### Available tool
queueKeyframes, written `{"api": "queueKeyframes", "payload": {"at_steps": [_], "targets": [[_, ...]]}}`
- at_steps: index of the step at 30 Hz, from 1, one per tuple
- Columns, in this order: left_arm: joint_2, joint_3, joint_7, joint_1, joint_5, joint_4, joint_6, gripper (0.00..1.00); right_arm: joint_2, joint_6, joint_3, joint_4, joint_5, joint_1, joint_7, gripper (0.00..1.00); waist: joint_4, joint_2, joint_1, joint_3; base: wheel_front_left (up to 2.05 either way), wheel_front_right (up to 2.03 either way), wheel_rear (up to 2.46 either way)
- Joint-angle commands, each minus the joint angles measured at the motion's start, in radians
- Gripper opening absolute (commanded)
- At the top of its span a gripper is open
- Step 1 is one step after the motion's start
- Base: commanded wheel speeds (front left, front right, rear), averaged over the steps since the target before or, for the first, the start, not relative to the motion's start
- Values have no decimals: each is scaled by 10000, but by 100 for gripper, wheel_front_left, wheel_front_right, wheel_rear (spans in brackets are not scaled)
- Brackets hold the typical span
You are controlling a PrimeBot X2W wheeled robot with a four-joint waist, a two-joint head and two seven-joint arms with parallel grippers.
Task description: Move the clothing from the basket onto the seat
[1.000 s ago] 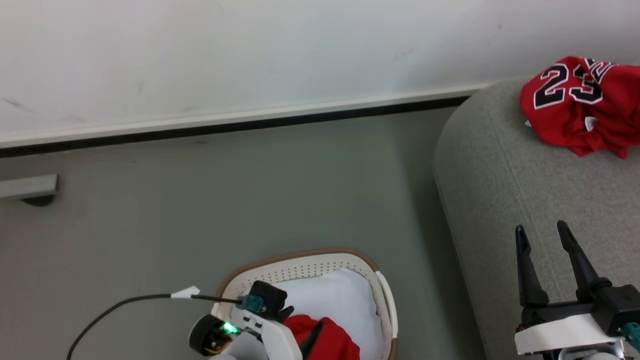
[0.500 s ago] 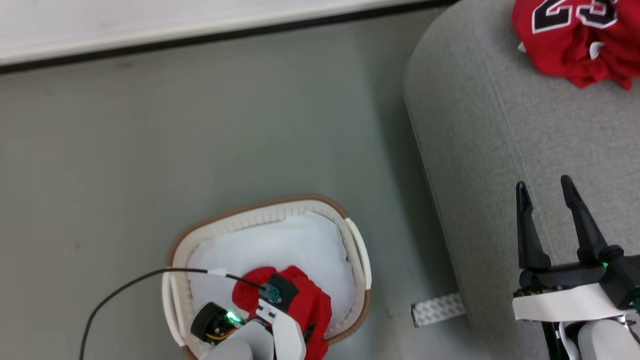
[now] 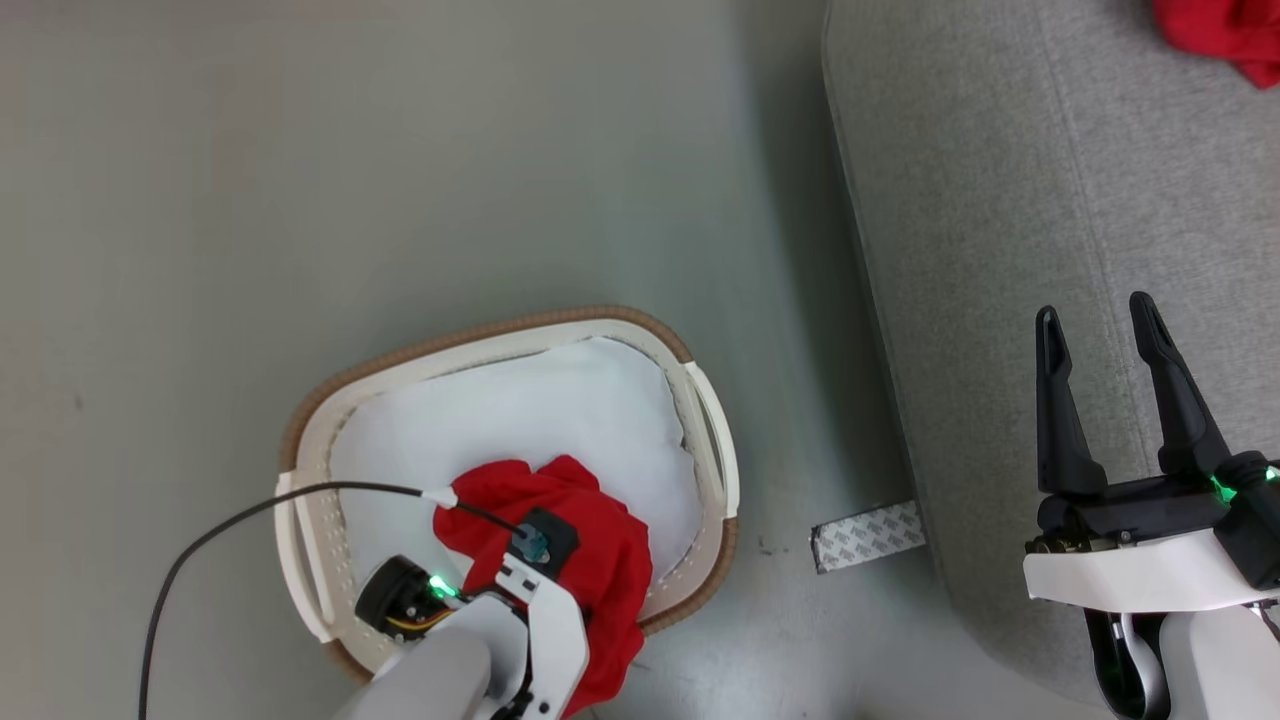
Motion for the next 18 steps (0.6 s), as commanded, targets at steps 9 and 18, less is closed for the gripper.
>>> {"api": "queueKeyframes", "payload": {"at_steps": [9, 18], "targets": [[65, -340, -319, -663, 478, 829, 258, 100, -14, -19, 95, -227, 235, -278, -21, 100, -100, 0, -2, 873, 0, 0, 0], [-131, -394, -865, -1010, 52, 1236, 36, 0, -12, -19, -129, -90, 327, -390, -20, 100, 10, 0, -2, 857, 0, 0, 0]]}}
